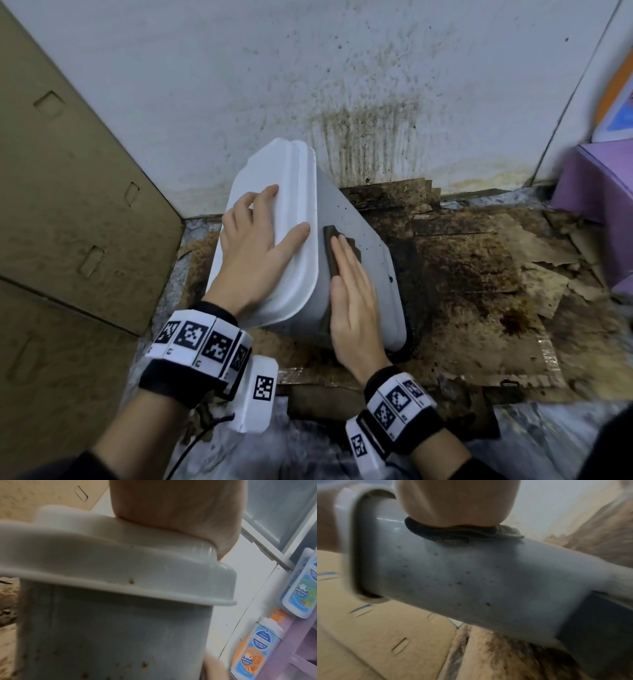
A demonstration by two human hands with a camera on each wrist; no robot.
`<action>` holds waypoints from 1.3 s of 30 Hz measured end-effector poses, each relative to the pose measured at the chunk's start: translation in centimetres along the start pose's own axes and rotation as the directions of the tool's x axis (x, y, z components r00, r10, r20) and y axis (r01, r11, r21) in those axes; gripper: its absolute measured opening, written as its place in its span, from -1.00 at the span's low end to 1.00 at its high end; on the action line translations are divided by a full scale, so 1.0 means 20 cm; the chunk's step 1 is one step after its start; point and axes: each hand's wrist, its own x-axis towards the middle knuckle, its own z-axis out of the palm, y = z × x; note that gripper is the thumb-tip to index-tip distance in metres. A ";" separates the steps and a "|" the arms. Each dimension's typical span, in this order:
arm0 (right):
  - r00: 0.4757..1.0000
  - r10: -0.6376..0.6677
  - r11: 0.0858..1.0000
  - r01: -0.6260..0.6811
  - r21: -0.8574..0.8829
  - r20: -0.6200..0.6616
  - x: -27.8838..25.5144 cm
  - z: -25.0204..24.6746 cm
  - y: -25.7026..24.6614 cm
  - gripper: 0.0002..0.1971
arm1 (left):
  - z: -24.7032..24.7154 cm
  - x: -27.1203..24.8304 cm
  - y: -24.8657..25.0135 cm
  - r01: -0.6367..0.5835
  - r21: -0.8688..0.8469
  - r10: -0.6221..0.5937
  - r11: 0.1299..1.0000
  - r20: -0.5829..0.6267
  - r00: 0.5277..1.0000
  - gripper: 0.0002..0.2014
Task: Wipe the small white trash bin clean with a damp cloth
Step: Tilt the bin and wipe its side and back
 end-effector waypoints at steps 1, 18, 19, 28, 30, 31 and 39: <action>0.999 0.038 0.999 -0.038 -0.007 0.003 -0.01 -0.01 0.07 -0.46 | 0.00 0.00 0.00 0.002 -0.002 -0.002 1.000 0.002 1.000 -0.22; 0.925 0.380 0.917 -0.375 -0.137 0.016 -0.08 -0.01 0.27 -0.45 | -0.04 0.01 -0.11 0.029 -0.042 -0.029 0.999 -0.011 1.000 -0.22; 0.919 0.393 0.916 -0.389 -0.100 0.029 -0.07 0.00 0.22 -0.44 | -0.04 0.01 -0.11 0.025 -0.040 -0.025 0.999 -0.011 1.000 -0.23; 0.985 0.075 0.997 -0.076 0.005 0.154 0.00 0.05 -0.18 -0.46 | -0.03 0.01 -0.12 0.021 -0.047 -0.022 0.999 -0.019 1.000 -0.19; 0.993 0.038 0.997 -0.030 -0.065 0.114 -0.01 0.03 -0.10 -0.46 | -0.03 0.01 -0.11 0.018 -0.040 -0.019 0.999 -0.022 1.000 -0.19; 0.995 0.035 0.997 -0.029 -0.073 0.092 -0.01 0.02 -0.04 -0.47 | -0.03 0.01 -0.11 0.014 -0.039 -0.015 0.999 -0.023 1.000 -0.20; 0.936 0.352 0.936 -0.352 0.012 0.007 -0.11 -0.07 0.40 -0.43 | -0.04 0.00 -0.09 0.006 -0.057 -0.007 0.998 -0.016 1.000 -0.25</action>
